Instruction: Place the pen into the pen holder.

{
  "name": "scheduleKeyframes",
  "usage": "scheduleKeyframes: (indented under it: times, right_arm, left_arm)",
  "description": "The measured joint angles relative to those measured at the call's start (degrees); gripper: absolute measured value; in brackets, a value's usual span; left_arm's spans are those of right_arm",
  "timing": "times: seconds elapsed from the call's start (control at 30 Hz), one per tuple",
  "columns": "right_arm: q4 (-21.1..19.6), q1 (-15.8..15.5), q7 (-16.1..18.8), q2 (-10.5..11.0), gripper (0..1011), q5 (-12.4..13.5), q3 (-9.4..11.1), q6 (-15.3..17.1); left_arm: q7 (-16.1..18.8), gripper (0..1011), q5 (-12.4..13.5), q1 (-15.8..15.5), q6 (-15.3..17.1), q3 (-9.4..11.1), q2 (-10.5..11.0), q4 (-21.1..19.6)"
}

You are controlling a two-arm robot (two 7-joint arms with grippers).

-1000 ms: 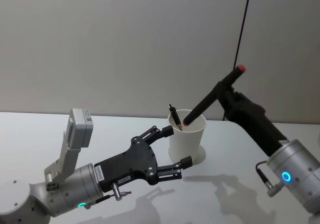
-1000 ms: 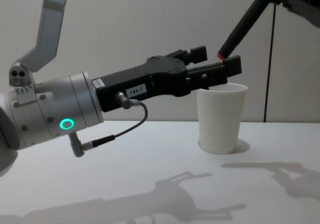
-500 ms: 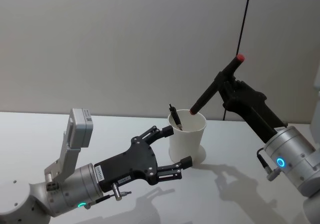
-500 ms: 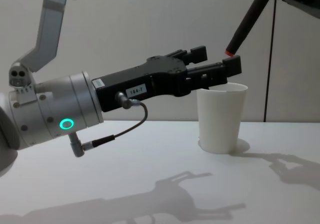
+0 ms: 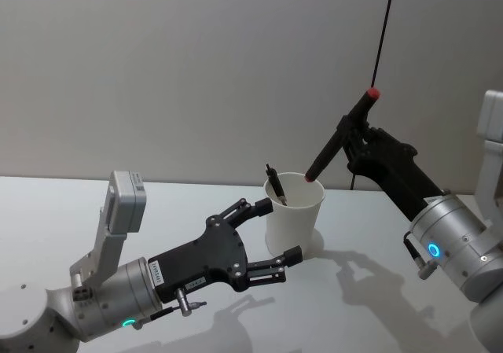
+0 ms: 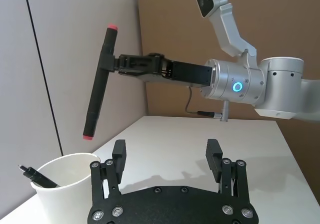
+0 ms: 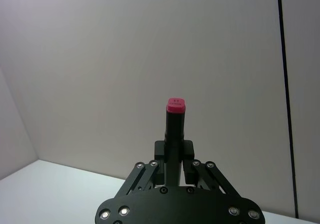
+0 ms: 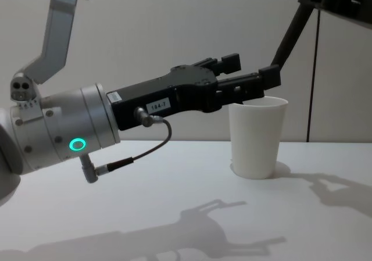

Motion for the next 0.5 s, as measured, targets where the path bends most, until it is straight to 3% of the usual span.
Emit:
scheduleKeyframes:
  times: [0.5]
  right_arm:
    - [4.0, 2.0, -0.2, -1.3, 207, -3.1, -1.6, 0.2]
  left_arm:
    - [0.0, 1002, 0.0, 0.0, 0.0, 0.0, 0.0, 0.0]
